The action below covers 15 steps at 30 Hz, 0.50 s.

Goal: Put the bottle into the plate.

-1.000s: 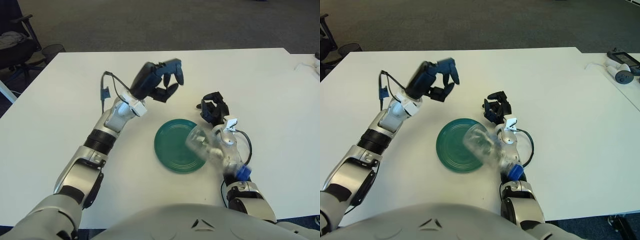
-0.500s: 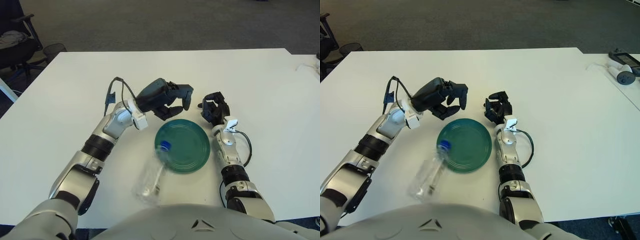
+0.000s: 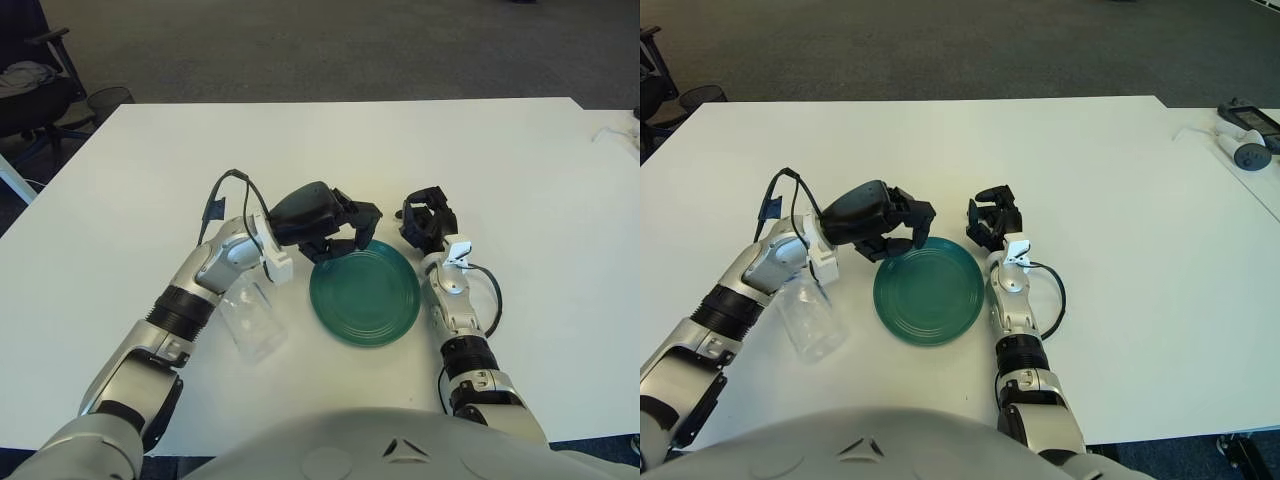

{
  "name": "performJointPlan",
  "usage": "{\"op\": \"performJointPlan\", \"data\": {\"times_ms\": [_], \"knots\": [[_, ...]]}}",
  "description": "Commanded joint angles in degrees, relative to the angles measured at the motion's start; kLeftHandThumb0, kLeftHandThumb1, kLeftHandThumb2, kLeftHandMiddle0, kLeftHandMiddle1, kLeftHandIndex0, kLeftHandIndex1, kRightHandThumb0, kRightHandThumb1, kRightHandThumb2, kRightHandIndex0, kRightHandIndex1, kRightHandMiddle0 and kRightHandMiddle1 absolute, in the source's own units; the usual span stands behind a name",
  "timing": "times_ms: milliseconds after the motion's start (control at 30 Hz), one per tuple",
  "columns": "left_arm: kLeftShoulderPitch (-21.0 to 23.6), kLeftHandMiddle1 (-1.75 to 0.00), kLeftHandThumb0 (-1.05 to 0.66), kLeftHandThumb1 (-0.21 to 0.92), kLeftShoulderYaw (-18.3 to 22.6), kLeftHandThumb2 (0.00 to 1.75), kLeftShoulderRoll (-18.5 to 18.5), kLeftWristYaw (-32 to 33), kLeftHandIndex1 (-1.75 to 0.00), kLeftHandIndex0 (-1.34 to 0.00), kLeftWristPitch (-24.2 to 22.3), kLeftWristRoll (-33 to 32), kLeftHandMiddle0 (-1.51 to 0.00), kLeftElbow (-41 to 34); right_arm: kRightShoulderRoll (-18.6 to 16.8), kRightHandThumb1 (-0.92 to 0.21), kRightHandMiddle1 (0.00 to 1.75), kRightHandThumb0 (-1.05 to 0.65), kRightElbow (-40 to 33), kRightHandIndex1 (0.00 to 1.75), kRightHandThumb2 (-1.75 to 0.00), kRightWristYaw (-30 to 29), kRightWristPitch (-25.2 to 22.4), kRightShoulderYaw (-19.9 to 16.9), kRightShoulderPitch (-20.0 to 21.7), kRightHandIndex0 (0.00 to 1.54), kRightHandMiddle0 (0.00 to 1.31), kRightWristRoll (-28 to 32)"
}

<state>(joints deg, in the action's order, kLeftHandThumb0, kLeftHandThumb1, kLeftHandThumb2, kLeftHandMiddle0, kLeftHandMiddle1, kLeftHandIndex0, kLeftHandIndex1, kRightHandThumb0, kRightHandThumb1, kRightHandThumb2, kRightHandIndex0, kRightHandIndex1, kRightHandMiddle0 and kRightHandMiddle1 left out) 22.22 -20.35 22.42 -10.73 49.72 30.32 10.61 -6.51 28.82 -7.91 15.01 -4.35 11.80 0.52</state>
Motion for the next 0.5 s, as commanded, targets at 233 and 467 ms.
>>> {"op": "performJointPlan", "data": {"times_ms": [233, 467], "knots": [[2.08, -1.75, -0.11, 0.38, 0.81, 1.15, 0.12, 6.49, -1.75, -0.86, 4.75, 5.56, -1.07, 4.24, -0.43, -0.65, 1.74, -0.01, 1.82, 1.48, -0.83, -0.15, -4.25, 0.27, -3.71, 0.41, 0.33, 0.30], [2.37, -1.75, -0.11, 0.38, 0.91, 1.16, 0.06, 8.91, -1.75, -0.87, 5.68, 6.51, -1.08, 5.50, -0.08, -0.65, 1.74, -0.01, 2.14, 1.46, -0.82, 0.27, -4.15, 0.20, -3.71, 0.42, 0.33, 0.47]]}}
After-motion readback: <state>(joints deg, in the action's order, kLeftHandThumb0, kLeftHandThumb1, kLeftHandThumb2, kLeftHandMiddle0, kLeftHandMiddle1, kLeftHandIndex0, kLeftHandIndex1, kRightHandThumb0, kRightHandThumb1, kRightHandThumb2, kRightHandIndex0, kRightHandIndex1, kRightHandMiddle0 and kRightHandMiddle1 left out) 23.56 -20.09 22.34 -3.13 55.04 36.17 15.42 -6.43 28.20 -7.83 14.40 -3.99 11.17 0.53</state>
